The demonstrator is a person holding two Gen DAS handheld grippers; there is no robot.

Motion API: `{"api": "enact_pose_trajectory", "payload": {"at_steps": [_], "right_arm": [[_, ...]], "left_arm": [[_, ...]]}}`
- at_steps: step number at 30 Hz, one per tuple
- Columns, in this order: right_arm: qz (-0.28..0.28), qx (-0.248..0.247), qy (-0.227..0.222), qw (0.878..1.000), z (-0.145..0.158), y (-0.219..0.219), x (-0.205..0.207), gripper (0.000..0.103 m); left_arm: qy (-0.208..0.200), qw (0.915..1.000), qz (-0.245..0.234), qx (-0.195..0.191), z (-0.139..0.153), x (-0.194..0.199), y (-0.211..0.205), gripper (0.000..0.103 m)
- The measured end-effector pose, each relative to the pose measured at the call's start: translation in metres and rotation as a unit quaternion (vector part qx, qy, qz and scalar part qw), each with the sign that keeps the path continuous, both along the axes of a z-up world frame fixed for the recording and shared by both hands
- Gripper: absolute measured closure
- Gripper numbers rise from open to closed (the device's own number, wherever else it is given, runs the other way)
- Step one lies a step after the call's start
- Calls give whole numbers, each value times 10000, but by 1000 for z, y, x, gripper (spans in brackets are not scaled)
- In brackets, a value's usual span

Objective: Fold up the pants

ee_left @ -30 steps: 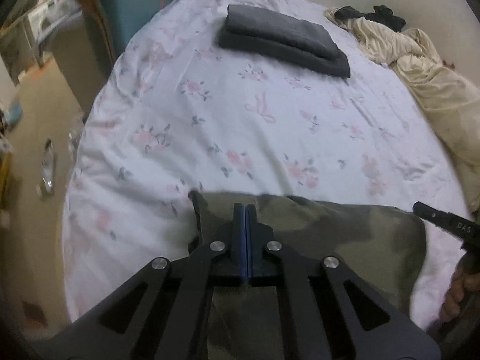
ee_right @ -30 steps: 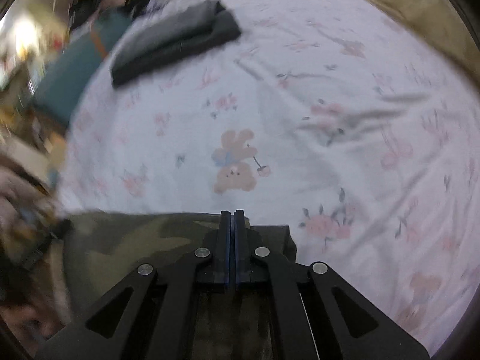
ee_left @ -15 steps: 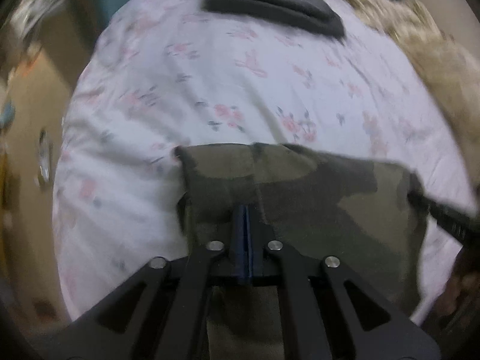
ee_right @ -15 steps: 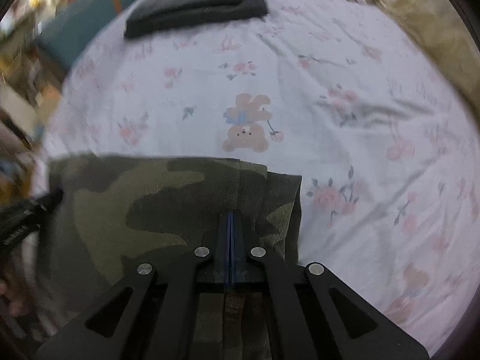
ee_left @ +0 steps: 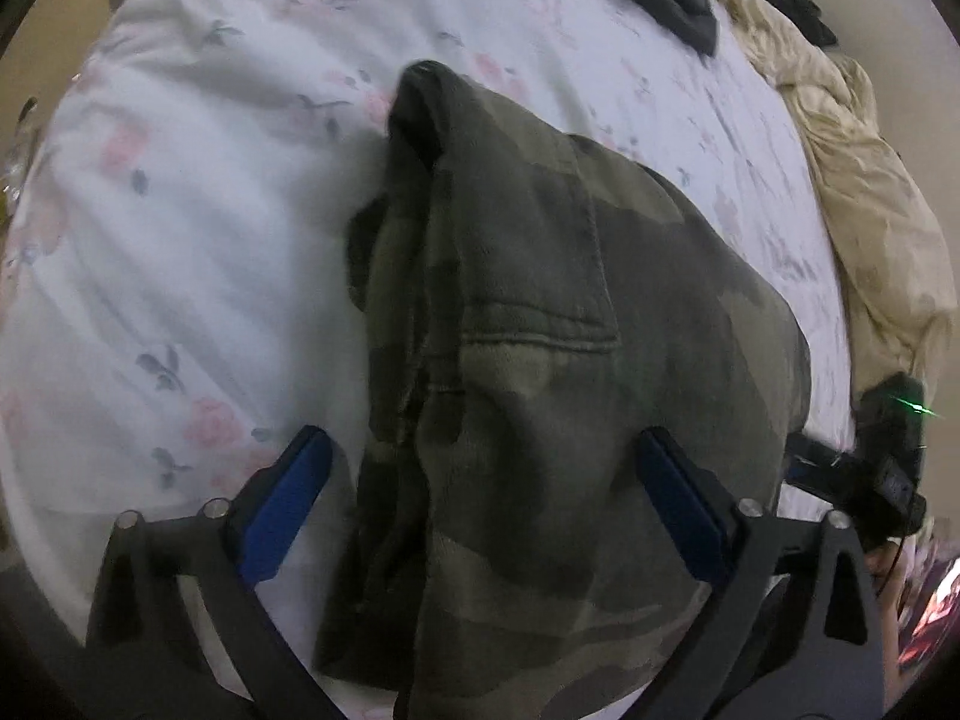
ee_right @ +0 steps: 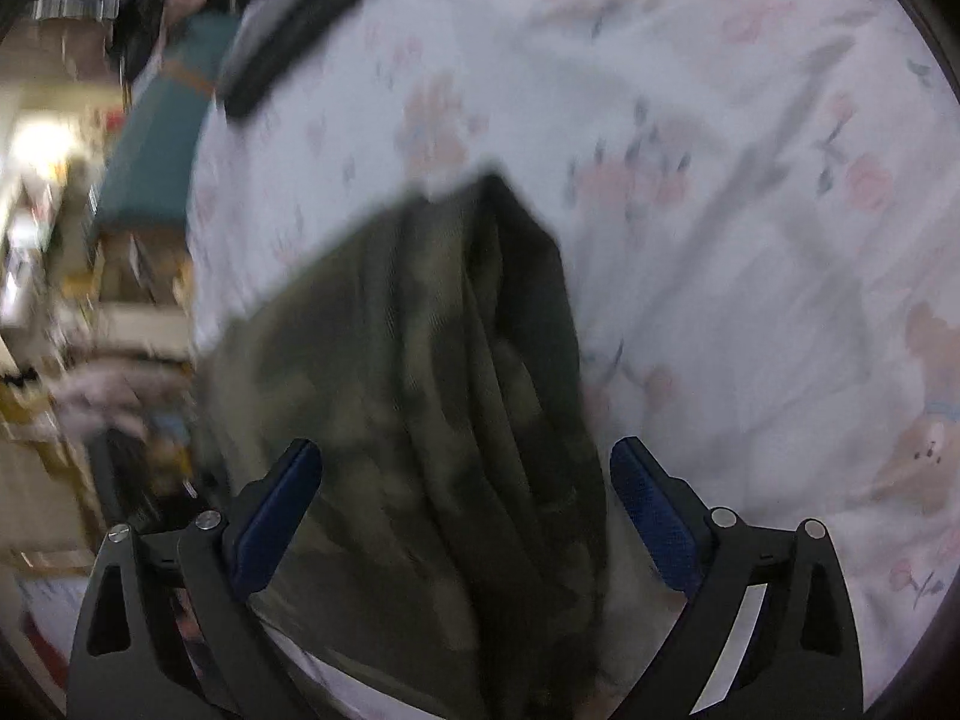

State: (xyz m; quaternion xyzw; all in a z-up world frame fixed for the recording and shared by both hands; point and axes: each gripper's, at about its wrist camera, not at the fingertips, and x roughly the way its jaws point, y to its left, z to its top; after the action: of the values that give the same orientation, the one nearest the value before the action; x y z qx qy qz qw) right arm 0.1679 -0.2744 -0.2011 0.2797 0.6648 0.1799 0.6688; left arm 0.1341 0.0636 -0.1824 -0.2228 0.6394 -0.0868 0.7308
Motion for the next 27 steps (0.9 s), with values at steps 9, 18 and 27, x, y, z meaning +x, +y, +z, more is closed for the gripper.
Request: {"api": "enact_pose_trajectory", "payload": {"at_steps": [9,18,27], "right_arm": [[956,-592,-1137,9871,44,48,-24,72],[501,-168,-2133,9756,128,32,-16,78],[507,-371,-2886,9554,172,50,148,78]], "left_arm": [[-466,9971,-597,108,42,-4,-23,85],[-1490,9879,-431,-46,139,10,-18,88],[-2109,9770,-271,169,193,165,-10,88]]}}
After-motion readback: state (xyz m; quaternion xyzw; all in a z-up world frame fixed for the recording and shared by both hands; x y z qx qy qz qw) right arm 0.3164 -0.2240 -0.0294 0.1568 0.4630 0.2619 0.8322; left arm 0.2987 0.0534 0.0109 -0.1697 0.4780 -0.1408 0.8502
